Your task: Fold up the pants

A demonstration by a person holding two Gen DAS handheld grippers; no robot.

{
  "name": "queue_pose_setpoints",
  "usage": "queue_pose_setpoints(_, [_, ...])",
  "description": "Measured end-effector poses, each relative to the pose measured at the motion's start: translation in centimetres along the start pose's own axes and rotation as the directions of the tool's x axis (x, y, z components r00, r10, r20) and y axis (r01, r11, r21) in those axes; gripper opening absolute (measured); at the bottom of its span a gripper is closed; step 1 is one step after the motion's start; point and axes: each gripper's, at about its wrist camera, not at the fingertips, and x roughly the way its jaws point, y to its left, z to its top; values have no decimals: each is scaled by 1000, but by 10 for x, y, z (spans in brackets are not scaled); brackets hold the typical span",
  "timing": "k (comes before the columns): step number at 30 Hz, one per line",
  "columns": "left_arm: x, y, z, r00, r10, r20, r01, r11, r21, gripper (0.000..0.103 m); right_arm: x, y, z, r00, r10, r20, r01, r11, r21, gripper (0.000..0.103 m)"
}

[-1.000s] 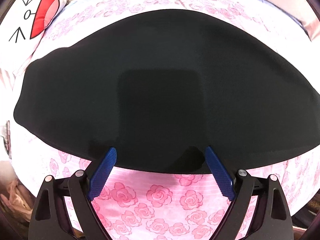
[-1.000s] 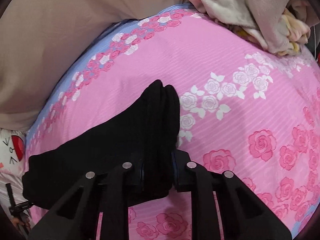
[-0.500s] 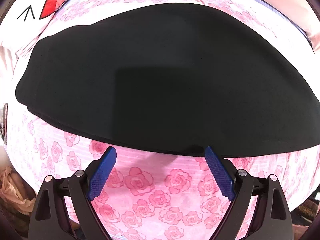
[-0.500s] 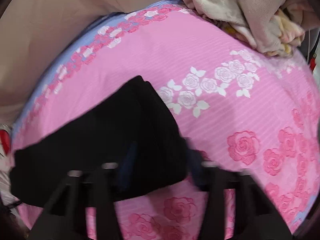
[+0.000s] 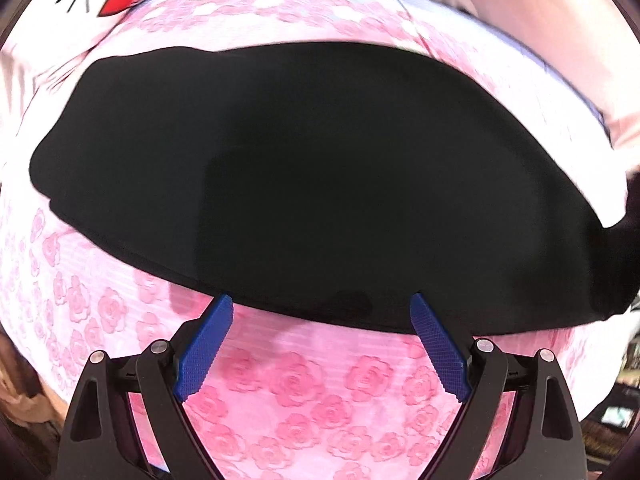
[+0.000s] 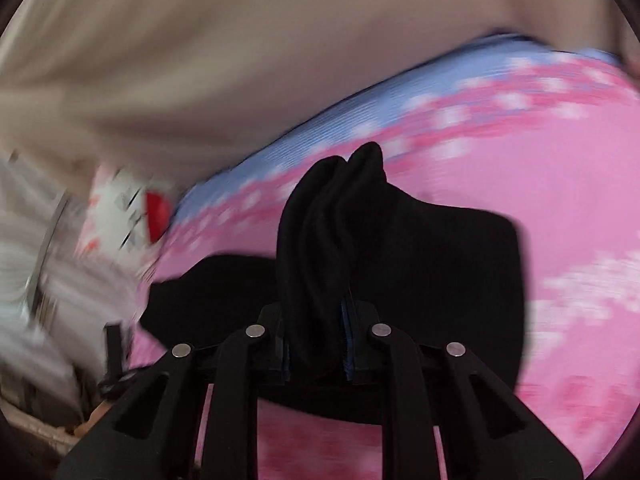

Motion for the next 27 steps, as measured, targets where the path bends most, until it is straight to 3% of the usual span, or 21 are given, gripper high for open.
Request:
queue_pose_setpoints(3, [-6,23,-4,999,16,38,-16,1000,-12,89,84,69,-18,987,27,-160,-49,990,-136,17])
queue_pose_setpoints(5, [-9,38,-8,998,27,55,-26,999,-25,89,127,92,-29,973,16,-231,-57,983,-173,17])
queue_pose_setpoints(8, [-11,73,-10,998,8,66,-3,996,-86,89,176,118,-48,955,-85,-285,10,967,-256,17])
queue_pose_setpoints(12, [-21,112,-11,995,-20,100,38,982,-184,89,185,135,-45,961,-90,-263,29,974,-226,17])
queue_pose_setpoints(16, [-22,147,-10,993,-23,117,48,975,-216,89,192,149,-39,961,-118,-252,49,963,-265,17])
queue_pose_setpoints(20, [-18,156,-3,992,-37,117,63,972,-226,89,204,149,-50,942,-195,-274,99,939,-328,18])
queue_pose_setpoints(25, [-16,166,11,991,-41,126,68,975,-212,89,198,154,-53,941,-227,-251,129,926,-355,22])
queue_pose_setpoints(26, [-15,166,11,991,-41,129,69,974,-218,89,202,156,-55,935,-230,-271,121,923,-365,29])
queue_pose_setpoints(27, [-14,169,10,990,-48,132,78,970,-230,89,209,159,-58,926,-222,-307,99,924,-370,48])
